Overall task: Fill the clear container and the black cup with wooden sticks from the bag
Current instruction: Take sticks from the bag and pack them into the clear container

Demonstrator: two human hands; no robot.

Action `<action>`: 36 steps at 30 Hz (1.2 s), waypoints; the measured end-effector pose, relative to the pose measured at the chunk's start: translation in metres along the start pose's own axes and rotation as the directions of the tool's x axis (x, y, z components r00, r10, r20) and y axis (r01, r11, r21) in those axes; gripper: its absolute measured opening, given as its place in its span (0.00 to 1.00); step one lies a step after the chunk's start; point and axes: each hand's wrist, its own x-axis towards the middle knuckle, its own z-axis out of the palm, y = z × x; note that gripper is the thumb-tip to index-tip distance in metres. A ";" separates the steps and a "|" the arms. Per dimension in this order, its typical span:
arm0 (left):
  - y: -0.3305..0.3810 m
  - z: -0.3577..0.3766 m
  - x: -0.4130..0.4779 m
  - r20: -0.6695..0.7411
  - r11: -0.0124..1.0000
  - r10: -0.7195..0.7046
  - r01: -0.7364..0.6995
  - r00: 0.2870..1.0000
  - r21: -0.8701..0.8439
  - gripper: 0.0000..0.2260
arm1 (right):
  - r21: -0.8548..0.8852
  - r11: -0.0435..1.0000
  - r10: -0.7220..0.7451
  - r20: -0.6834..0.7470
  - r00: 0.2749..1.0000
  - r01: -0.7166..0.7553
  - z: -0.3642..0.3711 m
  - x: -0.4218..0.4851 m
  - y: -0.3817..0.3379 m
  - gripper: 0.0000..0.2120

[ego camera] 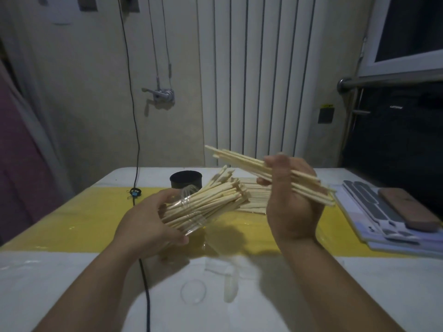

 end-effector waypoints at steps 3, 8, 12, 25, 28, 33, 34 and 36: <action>0.000 0.000 0.000 -0.020 0.999 -0.005 0.006 1.000 0.041 0.41 | 0.119 0.940 0.333 -0.102 0.938 -0.320 0.003 -0.001 -0.004 0.19; 0.001 0.000 0.000 -0.014 0.998 0.000 0.001 1.000 0.069 0.44 | 0.116 0.872 0.487 -0.118 0.866 -0.475 0.003 0.002 -0.002 0.24; 0.001 0.001 0.000 -0.009 0.996 0.009 -0.008 1.000 0.090 0.46 | 0.048 0.845 0.535 -0.057 0.843 -0.533 0.004 0.000 0.005 0.25; 0.001 0.001 0.001 -0.007 0.993 0.034 -0.033 0.999 0.115 0.45 | -0.013 0.782 0.623 0.009 0.782 -0.623 -0.005 0.011 0.018 0.18; 0.000 0.002 0.001 -0.004 0.992 0.047 -0.046 0.999 0.118 0.45 | -0.028 0.781 0.624 0.064 0.779 -0.624 -0.004 0.009 0.021 0.18; -0.002 0.002 0.002 -0.001 0.991 0.049 -0.048 0.999 0.125 0.45 | -0.204 0.758 0.626 0.497 0.601 -0.620 0.003 0.000 0.021 0.07; -0.002 0.001 0.002 -0.006 0.991 0.047 -0.046 0.999 0.125 0.45 | -0.217 0.752 0.629 0.516 0.582 -0.622 0.003 -0.002 0.021 0.17; -0.002 0.001 0.002 -0.015 0.993 0.037 -0.035 0.999 0.116 0.45 | -0.168 0.748 0.641 0.434 0.633 -0.642 0.001 0.001 0.021 0.27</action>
